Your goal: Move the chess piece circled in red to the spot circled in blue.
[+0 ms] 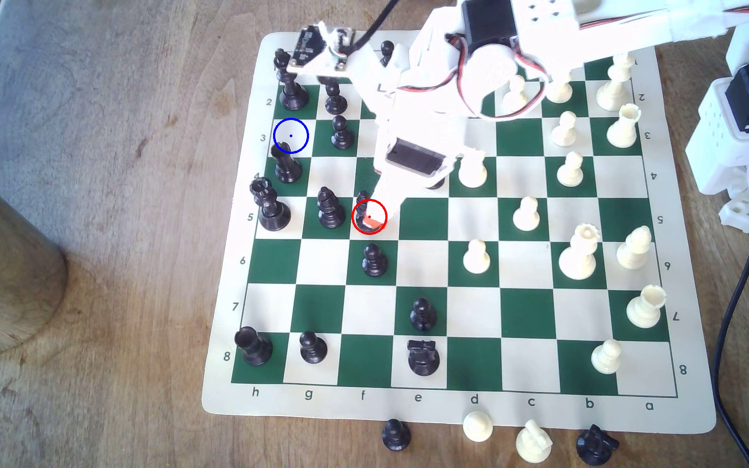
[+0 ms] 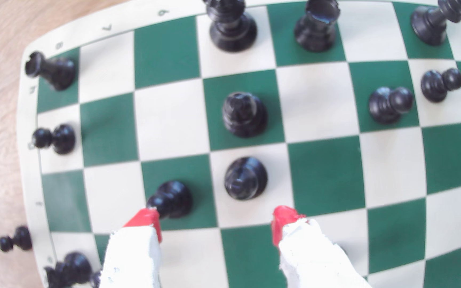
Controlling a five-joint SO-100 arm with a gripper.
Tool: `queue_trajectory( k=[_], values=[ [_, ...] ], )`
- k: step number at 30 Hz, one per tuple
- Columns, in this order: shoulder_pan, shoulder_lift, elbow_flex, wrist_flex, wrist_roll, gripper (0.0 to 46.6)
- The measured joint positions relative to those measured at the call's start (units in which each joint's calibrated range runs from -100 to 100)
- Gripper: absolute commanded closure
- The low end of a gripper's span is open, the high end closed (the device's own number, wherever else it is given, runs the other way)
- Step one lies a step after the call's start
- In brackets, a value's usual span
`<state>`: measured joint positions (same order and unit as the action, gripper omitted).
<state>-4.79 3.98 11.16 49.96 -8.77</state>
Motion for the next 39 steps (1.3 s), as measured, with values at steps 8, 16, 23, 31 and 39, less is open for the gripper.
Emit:
queue_trajectory(
  k=[8, 16, 23, 31, 39],
  values=[
    [0.0, 3.8, -0.6, -2.2, 0.0, 25.2],
    [0.0, 7.3, -4.2, -2.5, 0.0, 25.9],
    [0.4, 9.8, -4.3, -4.1, 0.0, 30.0],
    [0.5, 9.9, -4.3, -4.1, 0.1, 44.8],
    [0.5, 9.8, -4.7, -4.2, 0.3, 46.2]
  ],
)
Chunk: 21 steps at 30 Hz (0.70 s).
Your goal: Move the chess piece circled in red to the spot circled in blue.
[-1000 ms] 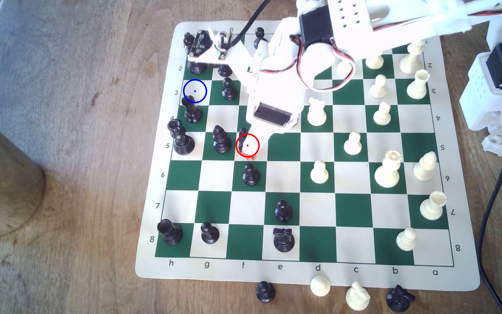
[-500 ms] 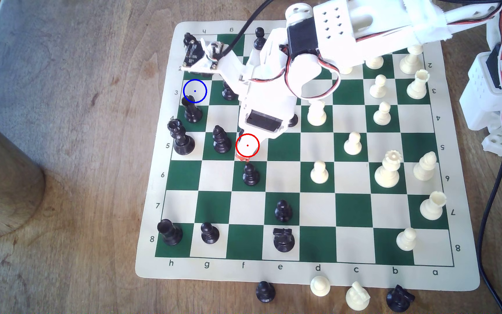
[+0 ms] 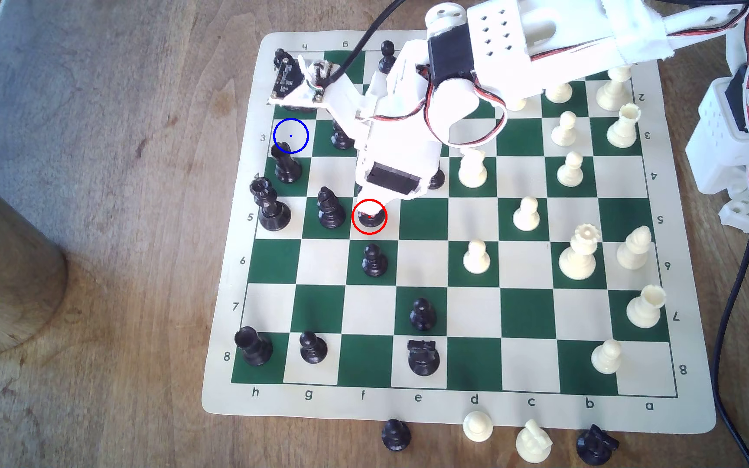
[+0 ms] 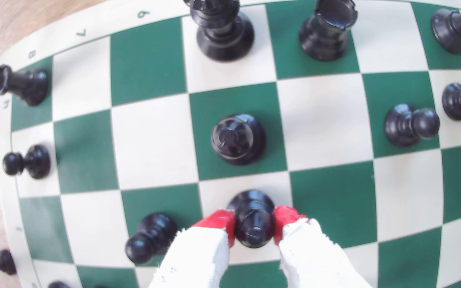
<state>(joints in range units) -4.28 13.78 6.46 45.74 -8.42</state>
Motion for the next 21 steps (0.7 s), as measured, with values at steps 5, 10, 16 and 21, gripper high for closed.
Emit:
queue_trajectory(
  k=[5, 10, 16, 21],
  values=[
    [0.2, -0.3, 0.0, 0.0, -1.3, 46.2],
    [2.0, -7.0, 0.0, 0.7, -2.4, 46.2],
    [3.5, -13.2, -2.4, 2.6, -2.5, 46.2],
    [5.6, -11.6, -11.0, 4.0, -2.7, 46.2]
  ],
)
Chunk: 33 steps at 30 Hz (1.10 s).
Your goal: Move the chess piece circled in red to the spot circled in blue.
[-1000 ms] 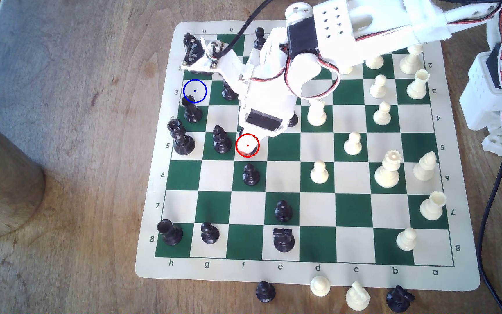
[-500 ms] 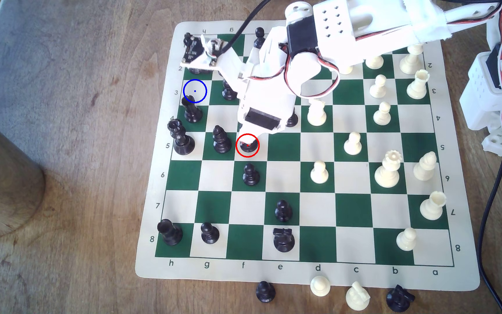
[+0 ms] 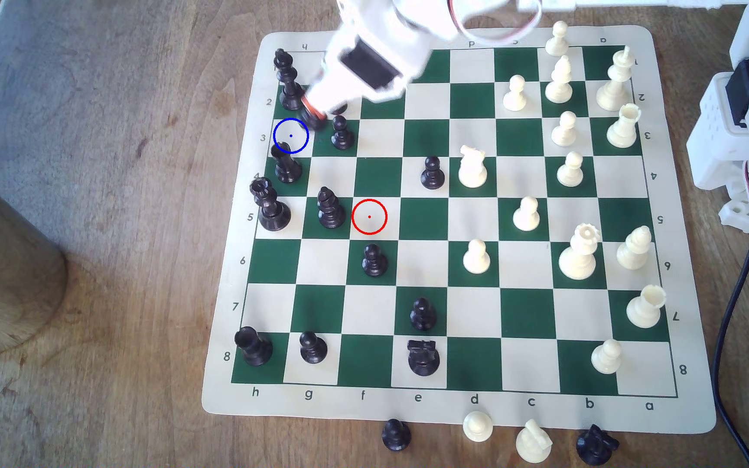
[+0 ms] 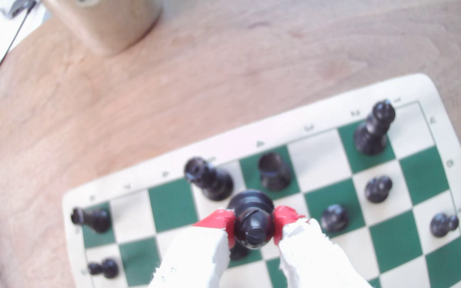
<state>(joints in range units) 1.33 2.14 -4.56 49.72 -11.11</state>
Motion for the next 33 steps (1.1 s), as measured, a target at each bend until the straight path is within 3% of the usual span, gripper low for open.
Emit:
queue_trajectory(
  k=[15, 28, 33],
  values=[
    [6.3, 32.3, -36.0, 3.6, 2.6, 46.1],
    [6.1, 39.9, -42.9, 4.8, 3.5, 46.0],
    [5.2, 46.3, -51.1, 9.1, 4.2, 45.9]
  ],
)
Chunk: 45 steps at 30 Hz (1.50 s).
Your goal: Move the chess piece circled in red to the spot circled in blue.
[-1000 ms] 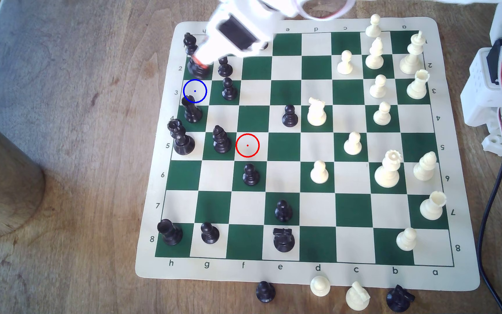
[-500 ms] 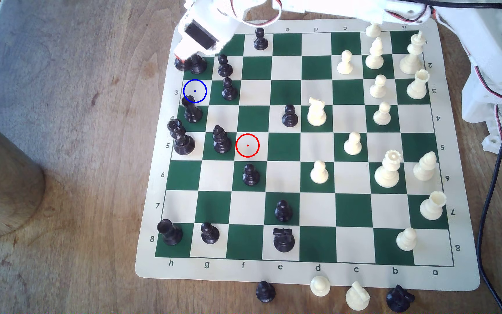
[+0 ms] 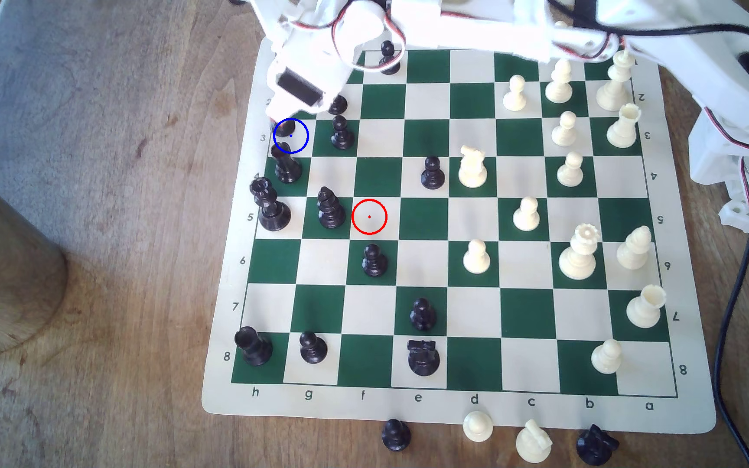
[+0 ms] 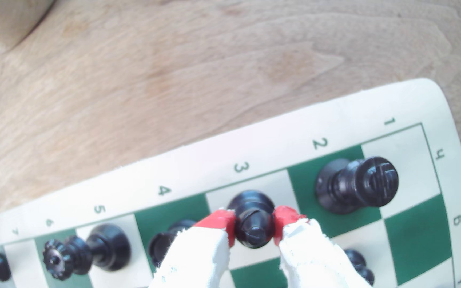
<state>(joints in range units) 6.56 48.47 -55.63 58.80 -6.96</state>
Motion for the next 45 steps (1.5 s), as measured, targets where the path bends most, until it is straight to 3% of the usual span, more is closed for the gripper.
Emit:
queue_trajectory(
  k=[6, 23, 24, 28, 31, 45],
  values=[
    [0.9, 3.6, -6.7, 1.8, 0.5, 45.9],
    [0.4, 5.4, -7.7, 4.1, 0.7, 45.2],
    [0.4, 5.4, -7.7, 4.1, 0.7, 43.8],
    [0.4, 5.4, -7.7, 4.1, 0.7, 30.9],
    [0.4, 5.4, -7.7, 4.1, 0.7, 25.7],
    [2.0, 5.4, -11.2, 9.2, 0.8, 29.6]
  ],
)
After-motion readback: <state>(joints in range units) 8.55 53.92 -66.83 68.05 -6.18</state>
